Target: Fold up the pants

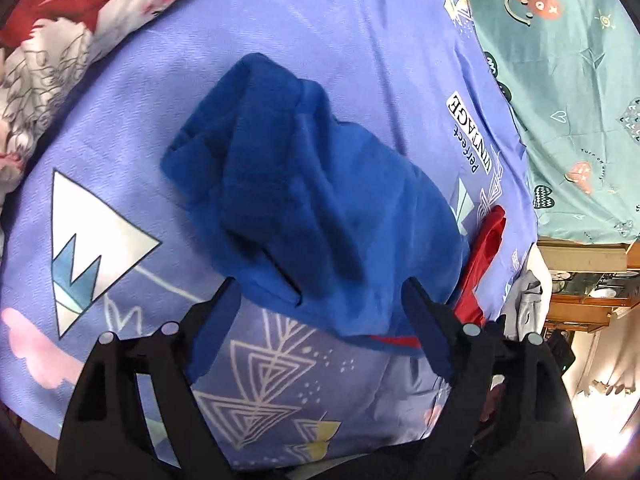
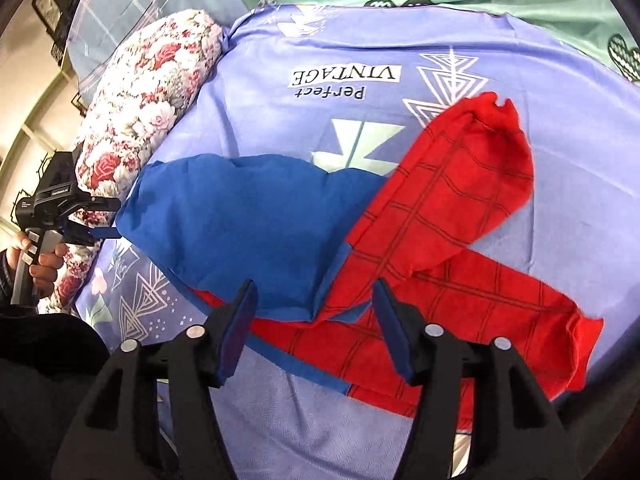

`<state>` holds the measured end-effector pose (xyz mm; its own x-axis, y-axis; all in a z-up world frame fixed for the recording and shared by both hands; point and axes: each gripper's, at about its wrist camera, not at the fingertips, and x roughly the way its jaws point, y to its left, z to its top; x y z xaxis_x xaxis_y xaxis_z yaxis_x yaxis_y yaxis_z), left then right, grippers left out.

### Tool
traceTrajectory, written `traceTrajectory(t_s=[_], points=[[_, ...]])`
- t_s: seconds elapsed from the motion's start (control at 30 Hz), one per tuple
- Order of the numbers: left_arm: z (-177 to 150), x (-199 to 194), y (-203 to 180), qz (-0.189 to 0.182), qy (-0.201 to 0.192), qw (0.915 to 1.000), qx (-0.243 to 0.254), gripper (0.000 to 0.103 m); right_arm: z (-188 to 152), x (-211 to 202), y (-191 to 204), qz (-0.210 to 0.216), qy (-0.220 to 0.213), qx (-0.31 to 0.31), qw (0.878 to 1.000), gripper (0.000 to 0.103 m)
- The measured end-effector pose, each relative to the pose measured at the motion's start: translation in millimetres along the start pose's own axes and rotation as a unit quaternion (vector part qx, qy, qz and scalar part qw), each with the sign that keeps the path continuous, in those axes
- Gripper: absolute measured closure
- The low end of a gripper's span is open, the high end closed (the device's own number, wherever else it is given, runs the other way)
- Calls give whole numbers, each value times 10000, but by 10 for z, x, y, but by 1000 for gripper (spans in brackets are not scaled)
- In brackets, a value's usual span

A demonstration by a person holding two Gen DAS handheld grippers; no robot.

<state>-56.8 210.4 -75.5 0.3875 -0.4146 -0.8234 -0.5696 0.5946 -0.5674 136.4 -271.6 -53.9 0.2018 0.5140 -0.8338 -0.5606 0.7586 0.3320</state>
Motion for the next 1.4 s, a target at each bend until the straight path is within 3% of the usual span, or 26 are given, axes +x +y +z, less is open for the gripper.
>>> traceTrajectory(t_s=[0.13, 0.2, 0.3, 0.33, 0.4, 0.43, 0.5, 0.67, 0.73, 0.8, 0.83, 0.9, 0.97, 1.07, 1.17, 1.3, 1.33, 1.4], points=[[99, 87, -5, -129, -149, 9993, -312, 21, -44, -27, -23, 16, -6, 45, 10000, 39], [179, 163, 15, -13, -206, 9988, -445, 24, -29, -19, -8, -22, -32, 25, 10000, 39], [238, 172, 30, 447, -438, 9963, -595, 53, 12, -1, 16, -47, -77, 13, 10000, 35], [230, 114, 2, 535, -646, 9948, -572, 56, 29, 11, 19, -56, -71, 6, 10000, 35], [199, 7, -118, 842, -902, 9921, -213, 80, 56, 37, 30, -69, -55, -17, 10000, 35], [175, -33, -218, 1199, -940, 9883, 114, 82, 63, 48, 33, -70, -49, -20, 10000, 35], [136, -84, -303, 1492, -951, 9833, 414, 86, 78, 74, 28, -80, -57, -23, 9999, 35], [182, -78, -242, 2061, -934, 9726, 539, 87, 169, 205, -117, -749, 87, 180, 9970, 35], [213, 42, -186, 2132, -775, 9719, 626, 85, 250, 227, -235, -1038, 22, 355, 9940, 35], [222, 83, -71, 2048, -690, 9750, 518, 71, 394, 245, -378, -1356, -106, 562, 9891, 35], [225, 86, -77, 2081, -721, 9742, 485, 58, 460, 257, -436, -1458, -158, 648, 9871, 35], [238, 52, -117, 2298, -802, 9686, 500, 46, 672, 291, -550, -1576, -277, 852, 9834, 35], [249, -36, -150, 2239, -859, 9692, 556, 42, 876, 354, -619, -1651, -341, 961, 9810, 35], [250, -209, -199, 2088, -1082, 9704, 553, 28, 1191, 579, -674, -1917, -238, 1068, 9753, 35], [225, -332, -271, 1798, -1257, 9736, 635, 23, 1397, 835, -699, -2100, -26, 1068, 9718, 35], [184, -275, -359, 1880, -1326, 9693, 865, 19, 1568, 1098, -705, -2369, 153, 967, 9666, 35], [183, -230, -351, 1955, -1294, 9679, 907, 19, 1579, 1122, -721, -2402, 171, 1004, 9654, 38], [186, -116, -325, 2135, -1121, 9656, 974, 19, 1570, 1139, -829, -2436, 223, 1206, 9621, 54]])
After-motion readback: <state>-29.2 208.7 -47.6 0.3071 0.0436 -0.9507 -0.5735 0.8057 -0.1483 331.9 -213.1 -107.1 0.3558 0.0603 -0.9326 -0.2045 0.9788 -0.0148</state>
